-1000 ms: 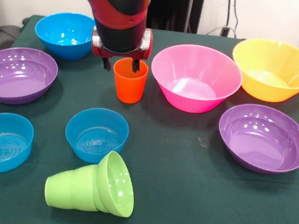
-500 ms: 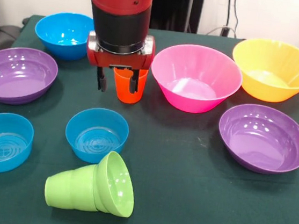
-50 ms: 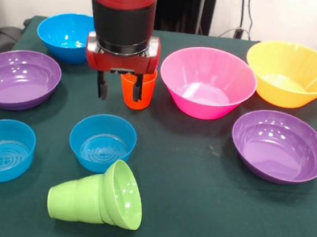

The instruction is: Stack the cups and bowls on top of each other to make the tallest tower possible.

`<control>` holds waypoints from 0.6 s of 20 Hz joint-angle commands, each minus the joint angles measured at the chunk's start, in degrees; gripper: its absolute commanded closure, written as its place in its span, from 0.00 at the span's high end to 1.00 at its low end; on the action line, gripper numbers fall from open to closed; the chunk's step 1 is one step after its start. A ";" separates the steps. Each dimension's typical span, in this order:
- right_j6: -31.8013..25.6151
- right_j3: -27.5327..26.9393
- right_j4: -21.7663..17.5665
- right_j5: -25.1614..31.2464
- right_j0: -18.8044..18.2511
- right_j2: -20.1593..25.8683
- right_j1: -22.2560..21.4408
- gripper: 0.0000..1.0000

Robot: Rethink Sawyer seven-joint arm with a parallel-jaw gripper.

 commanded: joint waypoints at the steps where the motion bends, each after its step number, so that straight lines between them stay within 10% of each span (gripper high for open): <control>1: -2.29 2.24 -4.74 -8.19 0.32 3.05 8.78 1.00; 12: -1.20 0.92 -4.08 -8.96 1.97 2.51 12.01 1.00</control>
